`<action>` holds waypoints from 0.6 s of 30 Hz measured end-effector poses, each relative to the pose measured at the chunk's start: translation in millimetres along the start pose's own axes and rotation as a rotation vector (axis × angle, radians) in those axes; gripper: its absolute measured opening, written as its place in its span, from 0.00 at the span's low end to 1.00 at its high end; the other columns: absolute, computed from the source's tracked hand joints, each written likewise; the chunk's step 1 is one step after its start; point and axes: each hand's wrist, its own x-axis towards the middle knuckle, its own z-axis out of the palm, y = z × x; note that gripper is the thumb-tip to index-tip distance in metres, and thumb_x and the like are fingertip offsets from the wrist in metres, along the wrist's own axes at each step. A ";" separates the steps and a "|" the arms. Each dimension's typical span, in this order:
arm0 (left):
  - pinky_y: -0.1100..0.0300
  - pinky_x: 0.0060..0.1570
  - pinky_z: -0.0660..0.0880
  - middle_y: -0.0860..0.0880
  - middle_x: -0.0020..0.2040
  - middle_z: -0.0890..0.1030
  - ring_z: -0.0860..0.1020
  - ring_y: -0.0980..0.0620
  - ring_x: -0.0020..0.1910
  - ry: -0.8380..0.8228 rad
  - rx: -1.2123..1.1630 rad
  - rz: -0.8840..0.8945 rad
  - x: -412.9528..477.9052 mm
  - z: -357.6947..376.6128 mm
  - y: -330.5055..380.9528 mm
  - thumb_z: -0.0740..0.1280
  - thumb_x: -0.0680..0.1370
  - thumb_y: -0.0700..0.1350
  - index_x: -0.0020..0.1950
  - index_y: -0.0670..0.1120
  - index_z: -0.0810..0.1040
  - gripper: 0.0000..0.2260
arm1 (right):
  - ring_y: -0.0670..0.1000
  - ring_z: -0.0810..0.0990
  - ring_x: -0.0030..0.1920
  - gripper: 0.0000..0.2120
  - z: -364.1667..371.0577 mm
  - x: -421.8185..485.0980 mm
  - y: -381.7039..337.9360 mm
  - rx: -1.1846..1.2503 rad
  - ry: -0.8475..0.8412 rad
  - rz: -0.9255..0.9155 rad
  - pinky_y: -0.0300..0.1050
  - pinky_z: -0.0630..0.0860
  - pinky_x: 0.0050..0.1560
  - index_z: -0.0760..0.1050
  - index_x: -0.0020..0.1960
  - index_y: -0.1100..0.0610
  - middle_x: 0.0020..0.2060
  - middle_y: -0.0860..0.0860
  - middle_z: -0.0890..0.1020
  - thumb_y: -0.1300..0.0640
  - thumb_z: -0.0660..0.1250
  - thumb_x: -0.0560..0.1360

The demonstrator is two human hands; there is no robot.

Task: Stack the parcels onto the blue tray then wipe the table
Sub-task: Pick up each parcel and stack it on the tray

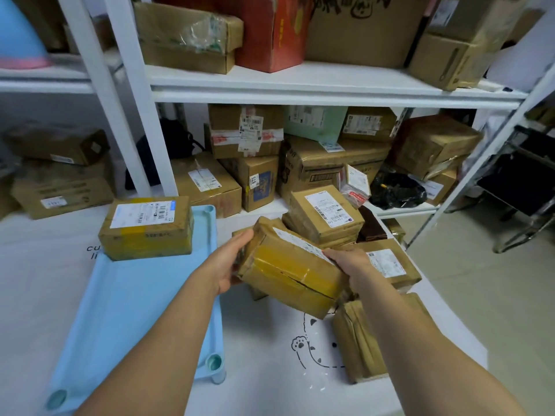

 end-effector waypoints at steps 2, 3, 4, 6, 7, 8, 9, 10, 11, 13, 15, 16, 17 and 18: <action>0.54 0.46 0.76 0.49 0.47 0.80 0.78 0.48 0.46 0.006 -0.004 0.008 1.9 -1.7 2.7 0.64 0.76 0.60 0.59 0.51 0.76 0.17 | 0.57 0.76 0.53 0.16 0.6 0.4 2.7 0.030 -0.020 0.017 0.50 0.74 0.54 0.75 0.56 0.59 0.55 0.56 0.79 0.54 0.73 0.72; 0.53 0.49 0.76 0.48 0.48 0.80 0.78 0.48 0.46 0.005 -0.002 0.018 2.0 -2.4 3.5 0.64 0.76 0.59 0.59 0.51 0.76 0.17 | 0.56 0.76 0.52 0.14 0.7 -1.0 3.4 0.046 -0.029 0.033 0.50 0.74 0.52 0.74 0.53 0.58 0.53 0.55 0.78 0.55 0.73 0.72; 0.53 0.48 0.76 0.48 0.48 0.80 0.78 0.48 0.46 -0.001 0.005 0.031 2.2 -2.6 3.8 0.64 0.76 0.58 0.60 0.51 0.76 0.16 | 0.56 0.74 0.51 0.13 0.2 -2.1 4.3 0.065 -0.038 0.062 0.49 0.73 0.50 0.72 0.52 0.58 0.52 0.55 0.77 0.54 0.72 0.73; 0.55 0.43 0.75 0.48 0.53 0.79 0.77 0.48 0.46 -0.028 0.016 0.063 1.4 -2.7 3.4 0.64 0.77 0.55 0.63 0.54 0.74 0.16 | 0.56 0.73 0.51 0.15 -0.1 -4.8 6.3 0.083 -0.059 0.125 0.51 0.72 0.50 0.70 0.55 0.58 0.52 0.55 0.75 0.52 0.70 0.73; 0.56 0.42 0.74 0.48 0.56 0.78 0.77 0.47 0.47 -0.046 0.013 0.075 0.2 -2.1 2.9 0.65 0.77 0.53 0.65 0.54 0.72 0.16 | 0.56 0.73 0.53 0.17 0.0 -6.4 7.9 0.093 -0.071 0.154 0.51 0.72 0.52 0.70 0.57 0.58 0.53 0.55 0.75 0.52 0.70 0.73; 0.55 0.42 0.75 0.47 0.57 0.78 0.77 0.47 0.49 -0.065 0.009 0.084 -0.7 -1.4 2.2 0.66 0.76 0.51 0.65 0.54 0.72 0.17 | 0.57 0.74 0.55 0.19 0.8 -7.8 9.6 0.116 -0.084 0.180 0.52 0.73 0.55 0.70 0.59 0.58 0.55 0.56 0.75 0.51 0.70 0.73; 0.54 0.43 0.76 0.47 0.57 0.78 0.77 0.46 0.50 -0.083 0.007 0.096 -1.5 -0.5 1.4 0.67 0.76 0.49 0.65 0.52 0.72 0.17 | 0.58 0.75 0.56 0.20 1.4 -9.1 11.7 0.136 -0.097 0.201 0.54 0.74 0.58 0.71 0.60 0.58 0.56 0.56 0.77 0.52 0.71 0.72; 0.54 0.43 0.76 0.46 0.56 0.79 0.78 0.45 0.50 -0.097 0.014 0.110 -1.7 0.0 0.5 0.67 0.76 0.47 0.65 0.51 0.73 0.17 | 0.58 0.76 0.57 0.20 1.8 -8.4 14.5 0.148 -0.107 0.227 0.56 0.74 0.60 0.72 0.59 0.58 0.57 0.57 0.78 0.52 0.71 0.72; 0.53 0.44 0.77 0.45 0.55 0.79 0.78 0.45 0.50 -0.109 0.015 0.123 -1.7 0.8 0.1 0.67 0.76 0.46 0.65 0.50 0.74 0.17 | 0.59 0.77 0.57 0.18 2.0 -8.3 17.2 0.157 -0.118 0.246 0.58 0.74 0.61 0.73 0.58 0.58 0.56 0.58 0.78 0.52 0.71 0.72; 0.52 0.46 0.77 0.45 0.54 0.79 0.78 0.45 0.50 -0.115 -0.014 0.130 -1.6 2.2 0.0 0.67 0.77 0.45 0.64 0.50 0.74 0.15 | 0.59 0.78 0.57 0.13 1.3 -11.5 19.0 0.172 -0.147 0.268 0.58 0.75 0.61 0.74 0.54 0.57 0.55 0.58 0.80 0.53 0.70 0.73; 0.52 0.46 0.77 0.47 0.52 0.80 0.78 0.46 0.47 -0.110 -0.054 0.134 -1.4 4.2 0.6 0.65 0.78 0.44 0.62 0.51 0.74 0.13 | 0.59 0.79 0.55 0.09 -0.4 -14.4 18.6 0.197 -0.173 0.266 0.57 0.76 0.59 0.74 0.51 0.58 0.52 0.59 0.80 0.55 0.69 0.74; 0.53 0.45 0.76 0.47 0.50 0.79 0.78 0.47 0.46 -0.104 -0.070 0.140 -1.4 5.6 0.5 0.64 0.78 0.44 0.63 0.51 0.74 0.13 | 0.59 0.79 0.53 0.06 -0.9 -14.8 19.2 0.215 -0.182 0.265 0.56 0.77 0.57 0.74 0.49 0.58 0.50 0.59 0.80 0.55 0.68 0.75; 0.53 0.43 0.76 0.48 0.49 0.79 0.78 0.48 0.44 -0.091 -0.087 0.149 -0.8 6.8 0.7 0.64 0.79 0.44 0.63 0.50 0.73 0.13 | 0.59 0.79 0.52 0.05 -0.9 -16.1 18.9 0.238 -0.195 0.263 0.55 0.77 0.55 0.74 0.47 0.58 0.48 0.59 0.80 0.56 0.67 0.76; 0.54 0.41 0.76 0.48 0.48 0.79 0.77 0.49 0.43 -0.073 -0.103 0.155 -0.1 7.6 0.7 0.64 0.79 0.45 0.64 0.49 0.73 0.13 | 0.59 0.79 0.52 0.05 -0.9 -17.1 19.3 0.253 -0.206 0.257 0.55 0.77 0.55 0.74 0.47 0.58 0.46 0.58 0.80 0.56 0.66 0.76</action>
